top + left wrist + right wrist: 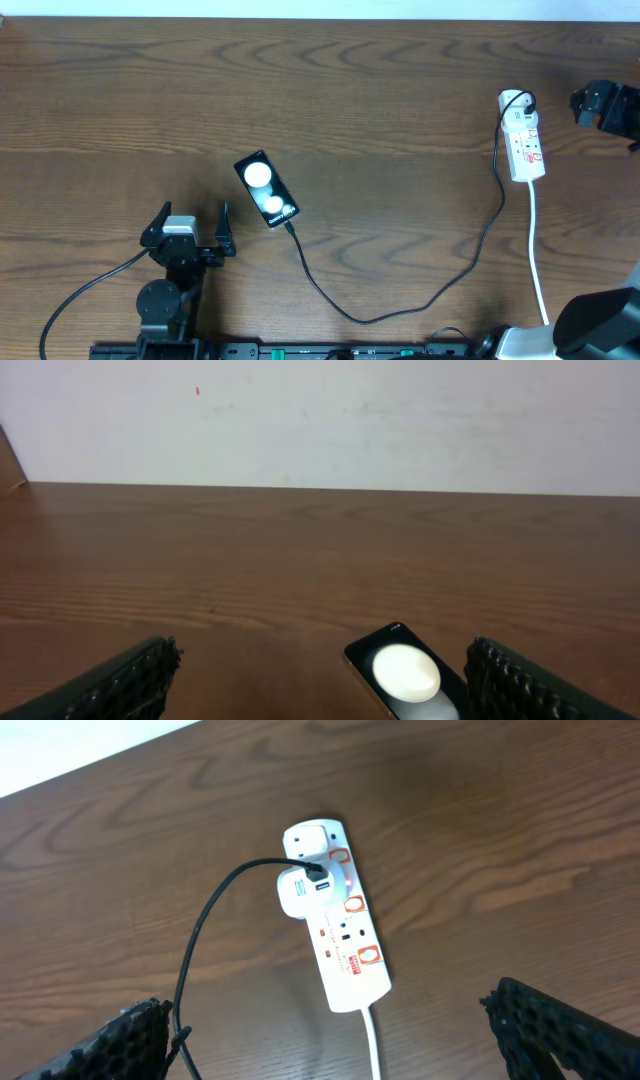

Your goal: Plug charger to phone and switch on socket

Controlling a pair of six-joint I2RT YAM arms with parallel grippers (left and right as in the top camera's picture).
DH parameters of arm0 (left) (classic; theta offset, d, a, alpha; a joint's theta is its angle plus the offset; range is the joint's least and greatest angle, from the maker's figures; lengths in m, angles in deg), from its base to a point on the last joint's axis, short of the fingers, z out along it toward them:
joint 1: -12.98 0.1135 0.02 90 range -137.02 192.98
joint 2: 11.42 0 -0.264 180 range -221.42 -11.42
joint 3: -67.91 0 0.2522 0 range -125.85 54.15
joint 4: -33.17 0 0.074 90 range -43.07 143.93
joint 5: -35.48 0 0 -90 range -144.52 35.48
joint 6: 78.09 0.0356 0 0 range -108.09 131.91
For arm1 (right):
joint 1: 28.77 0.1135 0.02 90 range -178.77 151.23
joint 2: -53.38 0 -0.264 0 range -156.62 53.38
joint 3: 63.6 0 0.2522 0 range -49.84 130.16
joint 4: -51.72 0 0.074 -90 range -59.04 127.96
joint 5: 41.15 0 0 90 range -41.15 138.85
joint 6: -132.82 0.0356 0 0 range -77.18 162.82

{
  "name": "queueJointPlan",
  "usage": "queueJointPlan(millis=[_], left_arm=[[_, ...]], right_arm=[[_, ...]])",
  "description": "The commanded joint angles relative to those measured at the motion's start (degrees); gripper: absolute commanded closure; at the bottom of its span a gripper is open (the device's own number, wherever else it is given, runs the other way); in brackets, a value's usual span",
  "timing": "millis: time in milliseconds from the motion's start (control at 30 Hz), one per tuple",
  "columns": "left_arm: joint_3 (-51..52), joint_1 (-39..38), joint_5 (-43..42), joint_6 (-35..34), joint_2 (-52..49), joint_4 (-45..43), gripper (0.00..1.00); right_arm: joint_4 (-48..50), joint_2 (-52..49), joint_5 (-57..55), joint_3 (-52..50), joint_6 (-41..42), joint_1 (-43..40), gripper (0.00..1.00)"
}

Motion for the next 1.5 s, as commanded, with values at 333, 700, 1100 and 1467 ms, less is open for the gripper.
queueJointPlan(millis=[333, 700, 1100, 1467], left_arm=[[0.57, 0.28, -0.13, 1.01, 0.39, 2.6, 0.07], [0.57, 0.28, -0.13, 1.01, 0.39, 2.6, 0.07], [0.57, 0.28, -0.13, 1.01, 0.39, 2.6, 0.07], [0.57, 0.28, -0.13, 0.98, 0.39, 2.6, 0.07]], right_arm=[[-0.09, 11.8, -0.66, 0.37, 0.17, 0.22, 0.01], [1.2, 14.38, -0.9, 0.07, -0.07, 4.09, 0.01], [32.57, 32.87, -0.87, -28.68, -0.07, 18.01, 0.01], [69.83, 53.37, -0.87, -69.57, -0.09, 24.28, 0.01]])
